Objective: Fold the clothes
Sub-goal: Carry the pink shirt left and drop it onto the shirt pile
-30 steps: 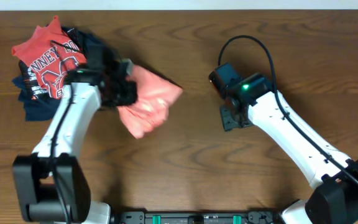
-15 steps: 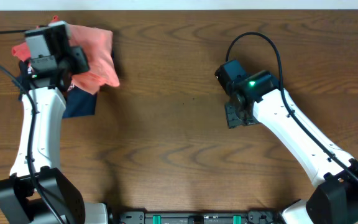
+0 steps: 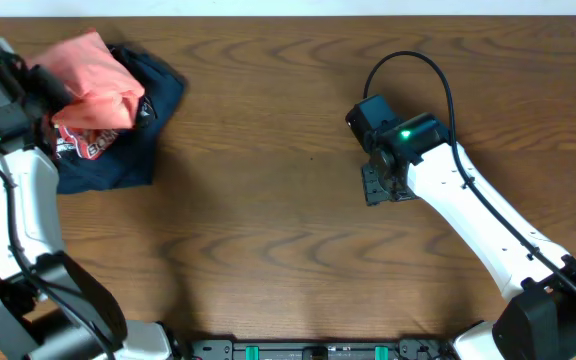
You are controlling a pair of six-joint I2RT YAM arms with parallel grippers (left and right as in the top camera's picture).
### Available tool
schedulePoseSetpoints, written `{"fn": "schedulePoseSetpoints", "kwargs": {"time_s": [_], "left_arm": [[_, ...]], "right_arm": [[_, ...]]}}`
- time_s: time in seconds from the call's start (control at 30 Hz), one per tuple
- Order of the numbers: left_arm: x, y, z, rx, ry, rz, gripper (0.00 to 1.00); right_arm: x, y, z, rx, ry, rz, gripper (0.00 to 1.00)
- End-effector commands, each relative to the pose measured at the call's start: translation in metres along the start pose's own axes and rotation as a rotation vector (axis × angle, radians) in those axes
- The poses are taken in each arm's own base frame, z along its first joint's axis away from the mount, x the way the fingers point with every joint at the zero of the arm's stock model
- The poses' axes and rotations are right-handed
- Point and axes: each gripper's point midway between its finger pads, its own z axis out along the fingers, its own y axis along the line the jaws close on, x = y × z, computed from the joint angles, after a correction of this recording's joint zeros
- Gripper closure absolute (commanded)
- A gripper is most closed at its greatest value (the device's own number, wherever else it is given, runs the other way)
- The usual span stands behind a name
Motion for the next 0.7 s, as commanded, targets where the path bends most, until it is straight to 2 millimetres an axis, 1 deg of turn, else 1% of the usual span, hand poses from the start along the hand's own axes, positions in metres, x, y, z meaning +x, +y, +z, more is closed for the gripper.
{"fn": "schedulePoseSetpoints", "kwargs": {"time_s": [0.0, 0.07, 0.13, 0.17, 0.27, 0.4, 0.47, 0.57, 0.63, 0.67], "left_arm": [[0.009, 0.002, 0.015, 0.057, 0.050, -0.063, 0.27], [0.013, 0.001, 0.016, 0.093, 0.074, -0.075, 0.10], [0.010, 0.002, 0.014, 0.098, 0.068, -0.078, 0.00], [0.006, 0.001, 0.010, 0.099, 0.057, -0.077, 0.02], [-0.012, 0.000, -0.007, 0.105, 0.006, -0.072, 0.02], [-0.041, -0.011, -0.042, 0.122, -0.088, -0.054, 0.02], [-0.050, -0.017, -0.059, 0.134, -0.117, -0.052, 0.02], [-0.050, -0.026, -0.077, 0.145, -0.115, -0.047, 0.02], [-0.041, -0.032, -0.081, 0.151, -0.081, -0.045, 0.02], [-0.032, -0.037, -0.081, 0.160, -0.046, -0.043, 0.02]], "right_arm": [[-0.007, -0.006, -0.010, -0.002, -0.040, 0.036, 0.35], [-0.007, -0.006, -0.010, -0.002, -0.039, 0.036, 0.34], [-0.007, -0.006, -0.010, -0.002, -0.039, 0.036, 0.34], [-0.006, -0.006, -0.010, -0.002, -0.039, 0.036, 0.34], [-0.007, -0.006, -0.010, -0.001, -0.040, 0.035, 0.34], [-0.007, -0.006, -0.010, -0.001, -0.041, 0.036, 0.33], [-0.008, -0.008, -0.009, 0.000, -0.040, 0.043, 0.32], [-0.011, -0.014, -0.007, -0.010, -0.039, 0.073, 0.30], [-0.015, -0.014, -0.006, -0.056, -0.032, 0.101, 0.30], [-0.016, -0.013, -0.005, -0.085, -0.028, 0.104, 0.29]]}}
